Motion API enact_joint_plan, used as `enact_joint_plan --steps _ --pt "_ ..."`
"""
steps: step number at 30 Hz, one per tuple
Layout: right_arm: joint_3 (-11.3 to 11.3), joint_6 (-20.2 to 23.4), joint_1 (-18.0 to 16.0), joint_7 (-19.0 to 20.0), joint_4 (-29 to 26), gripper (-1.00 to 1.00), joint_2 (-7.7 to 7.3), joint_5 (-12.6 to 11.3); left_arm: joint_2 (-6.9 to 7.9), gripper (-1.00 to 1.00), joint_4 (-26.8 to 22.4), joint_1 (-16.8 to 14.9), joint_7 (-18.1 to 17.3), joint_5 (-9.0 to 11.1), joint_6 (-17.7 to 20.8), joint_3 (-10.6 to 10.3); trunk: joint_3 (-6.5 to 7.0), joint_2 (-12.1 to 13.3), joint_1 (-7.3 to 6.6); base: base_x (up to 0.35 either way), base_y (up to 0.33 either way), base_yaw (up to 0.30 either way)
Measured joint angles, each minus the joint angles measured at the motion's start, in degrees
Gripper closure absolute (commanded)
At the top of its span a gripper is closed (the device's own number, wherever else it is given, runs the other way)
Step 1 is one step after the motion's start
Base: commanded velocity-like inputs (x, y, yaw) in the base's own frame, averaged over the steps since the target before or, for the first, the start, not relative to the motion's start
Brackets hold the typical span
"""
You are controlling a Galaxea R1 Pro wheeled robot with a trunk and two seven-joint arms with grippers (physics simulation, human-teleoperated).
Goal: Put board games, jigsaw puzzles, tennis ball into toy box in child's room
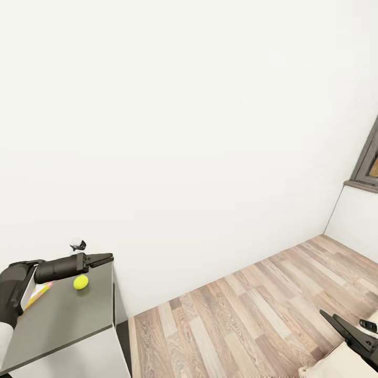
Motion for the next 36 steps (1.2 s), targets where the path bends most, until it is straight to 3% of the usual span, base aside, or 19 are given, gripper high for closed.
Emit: enact_joint_plan --steps 17,36 --pt "-1.2 -0.3 0.0 0.0 0.1 -1.00 0.05 0.1 -0.23 -1.00 0.1 0.0 0.0 0.0 0.0 0.0 0.27 0.0 0.00 0.000 0.000 -0.262" --pt "-1.4 -0.2 0.0 0.0 0.1 -1.00 0.11 0.0 -0.62 -1.00 0.0 0.0 0.0 0.0 -0.1 -0.1 0.29 0.0 0.00 0.000 -0.063 -0.024"
